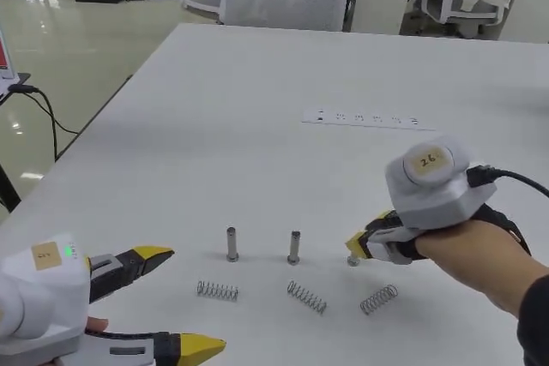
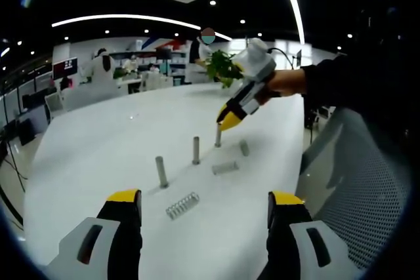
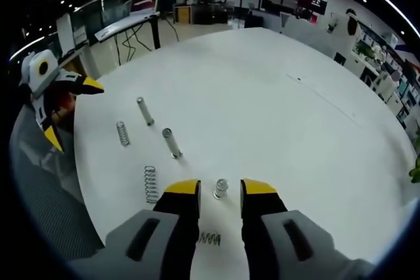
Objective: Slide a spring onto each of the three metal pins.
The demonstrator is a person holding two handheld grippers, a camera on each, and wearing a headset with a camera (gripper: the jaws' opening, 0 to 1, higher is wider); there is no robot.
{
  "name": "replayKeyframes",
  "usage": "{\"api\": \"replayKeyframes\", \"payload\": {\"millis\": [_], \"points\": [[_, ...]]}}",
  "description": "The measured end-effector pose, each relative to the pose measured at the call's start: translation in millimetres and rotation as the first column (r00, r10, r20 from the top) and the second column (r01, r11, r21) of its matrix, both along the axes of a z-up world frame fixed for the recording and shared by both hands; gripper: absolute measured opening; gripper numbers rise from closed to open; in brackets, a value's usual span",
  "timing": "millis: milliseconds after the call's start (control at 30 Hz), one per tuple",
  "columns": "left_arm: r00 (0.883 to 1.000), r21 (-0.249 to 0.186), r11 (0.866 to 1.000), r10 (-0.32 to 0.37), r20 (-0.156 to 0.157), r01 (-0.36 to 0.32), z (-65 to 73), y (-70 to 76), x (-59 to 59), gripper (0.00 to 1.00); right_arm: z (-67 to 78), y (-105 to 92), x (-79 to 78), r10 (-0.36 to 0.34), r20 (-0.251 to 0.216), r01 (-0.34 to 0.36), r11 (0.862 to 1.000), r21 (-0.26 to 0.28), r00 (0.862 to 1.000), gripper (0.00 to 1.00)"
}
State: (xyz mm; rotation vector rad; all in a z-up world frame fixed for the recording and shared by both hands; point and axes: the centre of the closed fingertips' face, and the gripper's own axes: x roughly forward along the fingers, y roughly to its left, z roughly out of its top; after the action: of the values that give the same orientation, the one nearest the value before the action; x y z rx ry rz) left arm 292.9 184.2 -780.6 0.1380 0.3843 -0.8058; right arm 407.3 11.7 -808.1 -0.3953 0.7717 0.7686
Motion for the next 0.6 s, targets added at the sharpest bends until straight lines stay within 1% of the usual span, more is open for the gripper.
{"api": "replayKeyframes", "payload": {"millis": [167,433,600], "points": [[1.000,0.002,1.000,-0.001,-0.001,0.001,-0.4,-0.2,0.1,0.75,3.0,-4.4,-0.3,-0.006,0.011,0.005,1.000,0.013,1.000,0.26],[1.000,0.006,1.000,-0.005,-0.001,0.005,-0.6,-1.1,-0.6,0.75,6.0,-13.8,-2.1,-0.018,0.018,0.017,1.000,0.023,1.000,0.27],[1.000,0.012,1.000,-0.005,0.001,0.005,0.0,-1.3,-1.1,0.75,10.5,-19.7,-4.0,-0.018,0.027,0.018,1.000,0.026,0.999,0.27]]}}
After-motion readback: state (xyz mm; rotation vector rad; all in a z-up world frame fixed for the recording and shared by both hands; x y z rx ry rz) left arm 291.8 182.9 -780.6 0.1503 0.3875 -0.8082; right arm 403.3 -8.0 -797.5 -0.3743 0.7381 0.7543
